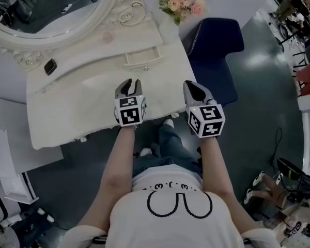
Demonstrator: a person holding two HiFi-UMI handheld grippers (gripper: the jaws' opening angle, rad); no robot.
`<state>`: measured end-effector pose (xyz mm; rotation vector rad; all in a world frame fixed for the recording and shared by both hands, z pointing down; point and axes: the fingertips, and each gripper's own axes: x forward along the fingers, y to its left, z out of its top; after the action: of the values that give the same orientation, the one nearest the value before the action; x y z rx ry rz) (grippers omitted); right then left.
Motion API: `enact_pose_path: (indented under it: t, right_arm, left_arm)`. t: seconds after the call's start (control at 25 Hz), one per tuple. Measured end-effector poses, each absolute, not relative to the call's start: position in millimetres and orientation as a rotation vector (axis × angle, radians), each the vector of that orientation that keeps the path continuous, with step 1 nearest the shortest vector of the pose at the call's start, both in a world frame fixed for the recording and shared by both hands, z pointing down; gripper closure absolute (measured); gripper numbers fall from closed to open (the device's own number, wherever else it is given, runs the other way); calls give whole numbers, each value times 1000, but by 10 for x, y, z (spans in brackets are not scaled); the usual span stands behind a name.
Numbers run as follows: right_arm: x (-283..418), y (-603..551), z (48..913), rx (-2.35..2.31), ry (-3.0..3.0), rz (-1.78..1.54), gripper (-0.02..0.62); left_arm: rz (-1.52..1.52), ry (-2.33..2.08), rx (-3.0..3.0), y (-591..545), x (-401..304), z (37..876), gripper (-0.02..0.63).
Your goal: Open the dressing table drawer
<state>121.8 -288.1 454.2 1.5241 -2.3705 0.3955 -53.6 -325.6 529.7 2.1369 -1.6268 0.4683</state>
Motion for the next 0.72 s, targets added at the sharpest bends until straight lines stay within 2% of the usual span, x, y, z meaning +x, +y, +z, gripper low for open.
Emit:
enact_pose_path:
  t: [0.4,0.72]
  right_arm:
    - [754,-2286,4104,1599,-2363,218,598]
    - [618,-2033,3385,1673,-2389,18,598]
  left_arm:
    - [314,-1643,2346,-2729,-1076,4586,509]
    - [172,-1722,2553,-2519,-1378,3740,509]
